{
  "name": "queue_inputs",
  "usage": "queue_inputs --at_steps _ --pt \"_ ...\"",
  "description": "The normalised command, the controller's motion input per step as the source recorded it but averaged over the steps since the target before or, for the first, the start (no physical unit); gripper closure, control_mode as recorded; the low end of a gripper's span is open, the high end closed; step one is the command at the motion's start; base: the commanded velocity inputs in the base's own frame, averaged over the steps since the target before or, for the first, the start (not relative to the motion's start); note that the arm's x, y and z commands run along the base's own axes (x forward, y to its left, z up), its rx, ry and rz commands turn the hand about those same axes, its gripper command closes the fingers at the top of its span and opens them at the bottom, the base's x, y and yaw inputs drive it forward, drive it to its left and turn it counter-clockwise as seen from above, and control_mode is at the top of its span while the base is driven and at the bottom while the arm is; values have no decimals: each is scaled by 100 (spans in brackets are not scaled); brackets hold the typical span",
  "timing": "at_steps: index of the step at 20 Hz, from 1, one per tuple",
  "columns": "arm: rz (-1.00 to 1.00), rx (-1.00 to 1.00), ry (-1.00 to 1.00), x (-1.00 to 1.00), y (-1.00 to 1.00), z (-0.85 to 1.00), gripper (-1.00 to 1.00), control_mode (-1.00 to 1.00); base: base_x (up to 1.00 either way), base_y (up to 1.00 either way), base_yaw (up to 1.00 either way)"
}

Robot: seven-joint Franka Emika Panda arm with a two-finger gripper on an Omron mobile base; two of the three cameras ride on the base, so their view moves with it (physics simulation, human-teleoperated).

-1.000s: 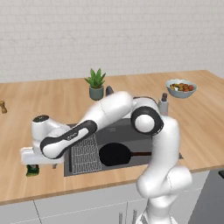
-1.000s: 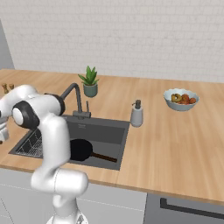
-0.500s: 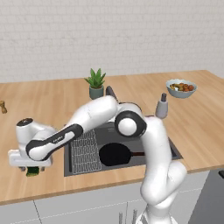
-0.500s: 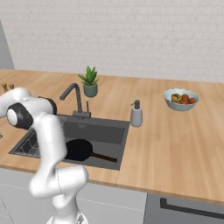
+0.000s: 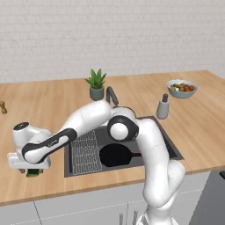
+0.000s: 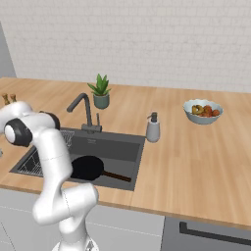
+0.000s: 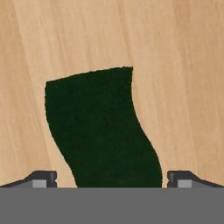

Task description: Pick the pan and sponge and place them into the sink. Then turn on the water.

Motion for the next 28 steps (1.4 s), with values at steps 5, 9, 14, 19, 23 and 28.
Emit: queue_inputs --at_steps 5,9,14,19,23,28 --pt "0 0 0 4 0 -37 -100 -100 0 0 0" --pt "0 0 0 2 0 -49 -100 -100 0 0 0" --pt "0 -1 1 0 0 -28 100 -100 0 0 0" --pt "0 2 -3 -4 -10 -4 100 -100 0 0 0" --pt "1 0 -12 -13 -87 24 100 -100 0 0 0" --pt "0 0 -2 -18 -100 43 100 -100 0 0 0"
